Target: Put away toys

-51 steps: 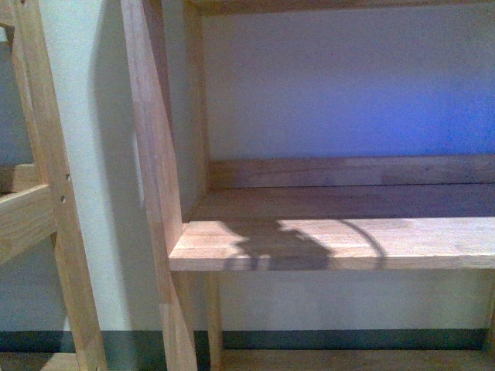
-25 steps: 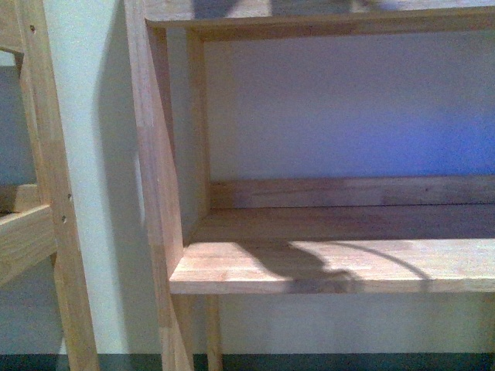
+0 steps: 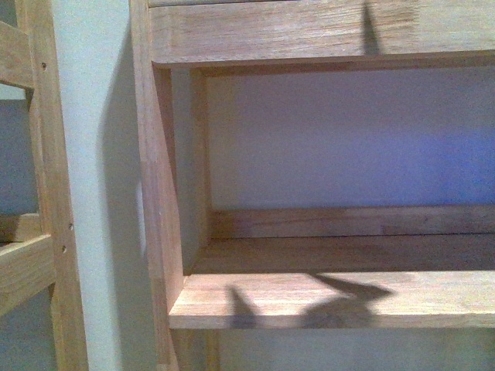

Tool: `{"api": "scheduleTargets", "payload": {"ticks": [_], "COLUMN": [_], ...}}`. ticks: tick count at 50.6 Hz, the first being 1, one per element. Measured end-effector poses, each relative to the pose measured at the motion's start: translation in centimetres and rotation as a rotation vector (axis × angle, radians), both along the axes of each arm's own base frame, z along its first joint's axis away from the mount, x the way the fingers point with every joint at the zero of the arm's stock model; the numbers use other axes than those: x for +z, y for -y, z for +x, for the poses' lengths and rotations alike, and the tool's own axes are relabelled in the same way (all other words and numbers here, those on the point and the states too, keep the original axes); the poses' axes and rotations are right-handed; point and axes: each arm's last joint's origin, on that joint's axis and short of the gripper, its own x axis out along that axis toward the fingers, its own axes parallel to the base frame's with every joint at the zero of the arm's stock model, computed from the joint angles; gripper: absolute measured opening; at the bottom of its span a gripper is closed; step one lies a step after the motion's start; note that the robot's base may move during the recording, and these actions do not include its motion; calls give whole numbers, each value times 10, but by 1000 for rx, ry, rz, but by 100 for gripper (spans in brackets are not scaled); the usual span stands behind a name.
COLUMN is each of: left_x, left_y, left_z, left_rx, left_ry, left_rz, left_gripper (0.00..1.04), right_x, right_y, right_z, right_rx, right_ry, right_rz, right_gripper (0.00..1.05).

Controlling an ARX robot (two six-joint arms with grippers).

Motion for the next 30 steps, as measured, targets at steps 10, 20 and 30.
{"api": "scheduleTargets", "payload": {"ticks": [10, 20, 30], "left_x": [0, 0, 0], "left_y": [0, 0, 0], "left_z": [0, 0, 0], "left_rx": [0, 0, 0], "left_ry": [0, 0, 0], "left_rz": [0, 0, 0], "left_gripper": [99, 99, 99], "right_x": [-59, -147, -205], "right_y": [46, 71, 68], "right_z": [-66, -106, -122], "right_rx": [-201, -287, -297], "right_ry": [-17, -123, -182], "right_rz": [-49, -74, -62], "right_gripper": [98, 98, 98]}}
